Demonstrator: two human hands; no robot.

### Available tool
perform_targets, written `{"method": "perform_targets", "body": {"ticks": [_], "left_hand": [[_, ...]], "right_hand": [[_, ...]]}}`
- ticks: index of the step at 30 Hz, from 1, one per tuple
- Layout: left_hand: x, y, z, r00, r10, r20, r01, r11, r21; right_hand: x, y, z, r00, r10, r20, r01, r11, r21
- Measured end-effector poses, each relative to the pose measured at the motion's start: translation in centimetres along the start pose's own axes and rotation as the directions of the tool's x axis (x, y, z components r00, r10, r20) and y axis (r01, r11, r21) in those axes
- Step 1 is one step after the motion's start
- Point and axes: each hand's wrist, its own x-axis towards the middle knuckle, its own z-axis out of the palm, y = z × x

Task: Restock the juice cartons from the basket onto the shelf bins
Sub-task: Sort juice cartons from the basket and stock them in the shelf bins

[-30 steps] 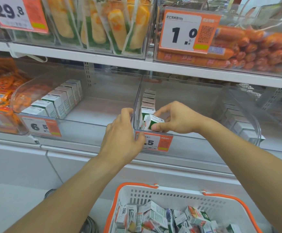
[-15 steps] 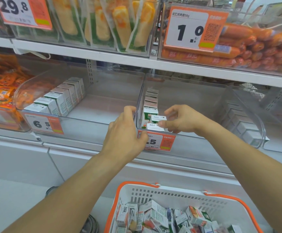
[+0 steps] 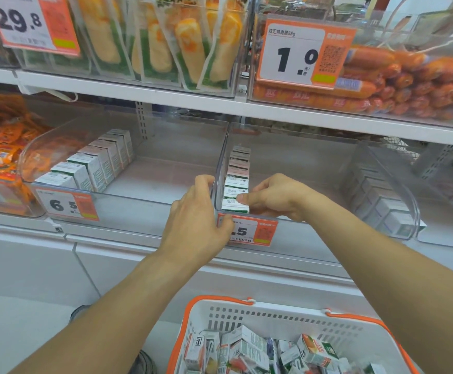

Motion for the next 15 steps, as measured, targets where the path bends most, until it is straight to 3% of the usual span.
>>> {"method": "perform_targets", "body": {"ticks": [4,10,12,15], "left_hand": [[0.2,-0.2,0.3,1.000,-0.006,-0.026,0.006,1.000,0.006],[0.0,-0.5,0.2,0.999,0.033,-0.010,-0.033,0.999,0.007],[-0.1,-0.9,0.4,0.997,0.062,-0.049,-0.061,0.998,0.027],[-0.7,-0.1,0.3,0.942,0.233,-0.240,-0.225,0.972,0.062]], "right_hand": [[-0.1,-0.1,0.6,0.999,-0.040,-0.019,0.041,0.994,0.097],[-2.6,0.1,-1.5,0.983,-0.125,-0.134,0.105,0.984,-0.146],[-4.7,0.9,-1.9,0.941,-0.241,-0.238,0.204,0.964,-0.169],[-8.7,3.7,-1.9,0.812,-0.455,-0.365,0.403,0.890,-0.214]]}}
